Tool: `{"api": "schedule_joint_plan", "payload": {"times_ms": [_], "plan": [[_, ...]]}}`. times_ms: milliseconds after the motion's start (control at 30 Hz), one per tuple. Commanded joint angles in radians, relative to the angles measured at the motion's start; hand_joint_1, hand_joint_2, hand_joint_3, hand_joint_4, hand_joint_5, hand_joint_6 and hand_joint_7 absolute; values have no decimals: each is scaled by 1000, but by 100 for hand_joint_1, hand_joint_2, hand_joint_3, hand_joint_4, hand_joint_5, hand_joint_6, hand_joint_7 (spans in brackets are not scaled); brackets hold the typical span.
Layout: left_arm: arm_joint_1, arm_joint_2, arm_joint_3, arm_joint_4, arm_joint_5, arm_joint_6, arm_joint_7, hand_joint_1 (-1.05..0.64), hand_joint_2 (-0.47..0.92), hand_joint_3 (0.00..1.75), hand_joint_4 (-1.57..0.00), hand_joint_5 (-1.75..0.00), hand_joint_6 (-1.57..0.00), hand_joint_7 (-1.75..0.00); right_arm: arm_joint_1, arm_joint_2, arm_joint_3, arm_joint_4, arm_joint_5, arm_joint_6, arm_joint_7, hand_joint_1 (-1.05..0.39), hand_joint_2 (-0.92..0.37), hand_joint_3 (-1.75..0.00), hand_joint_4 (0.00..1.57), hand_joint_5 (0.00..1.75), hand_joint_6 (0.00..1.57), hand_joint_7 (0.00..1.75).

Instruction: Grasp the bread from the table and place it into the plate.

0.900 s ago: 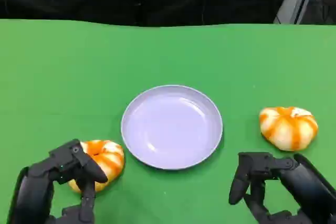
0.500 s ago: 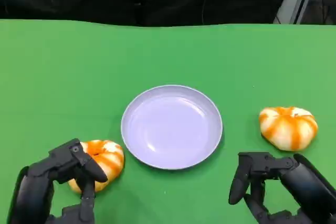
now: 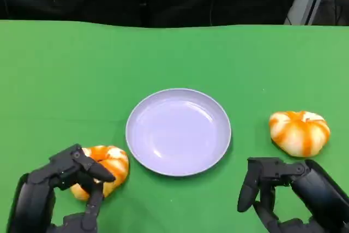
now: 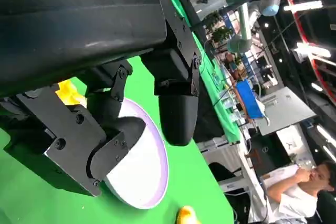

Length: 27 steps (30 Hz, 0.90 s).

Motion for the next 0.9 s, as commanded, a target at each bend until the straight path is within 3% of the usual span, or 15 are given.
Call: {"api": "schedule_joint_plan", "payload": {"times_ms": [33, 67, 133, 167, 300, 467, 567, 667, 900], "plan": [[2, 9, 20, -34, 90, 50, 49, -16, 81, 26, -59, -116, -71, -60, 2, 0, -3, -17, 7, 11, -3, 11, -29, -140, 85, 166, 81, 131], [4, 14, 21, -42, 119, 62, 56, -23, 84, 14, -56, -106, -70, -47, 2, 0, -3, -15, 7, 9, -3, 11, -29, -140, 85, 165, 81, 131], [14, 23, 21, -66, 181, 103, 65, -31, 87, 4, -53, -96, -69, -30, 0, 1, -2, -10, 6, 3, -5, 11, -29, -140, 86, 165, 81, 131], [17, 26, 21, -75, 206, 116, 70, -36, 87, 2, -51, -87, -67, -20, 0, 2, -2, -10, 6, 3, -5, 11, -29, -140, 86, 165, 81, 131], [15, 46, 19, -89, 322, 138, 99, -44, 86, 0, -50, -60, -58, -3, 3, 3, 0, -15, 3, 11, -5, 11, -29, -140, 86, 165, 81, 131], [-11, 97, -4, -93, 507, 175, 121, -48, 86, 0, -41, -45, -47, 0, 8, 2, 2, -25, 6, 17, -2, 10, -30, -140, 85, 165, 81, 130], [-29, 116, -38, -122, 609, 281, 72, -50, 87, 1, -41, -43, -46, 0, 8, 1, 2, -28, -6, 20, -7, 9, -29, -140, 85, 165, 81, 130], [-55, 135, -80, -137, 699, 388, 16, -49, 88, 0, -50, -30, -47, 0, 7, 1, 2, -29, -1, 26, -4, 9, -29, -140, 86, 165, 82, 130], [-161, 164, -184, -57, 860, 565, -39, -51, 90, 1, -63, -34, -59, -4, 2, 1, 2, -20, 1, 16, -6, 11, -29, -141, 86, 165, 82, 130]]}}
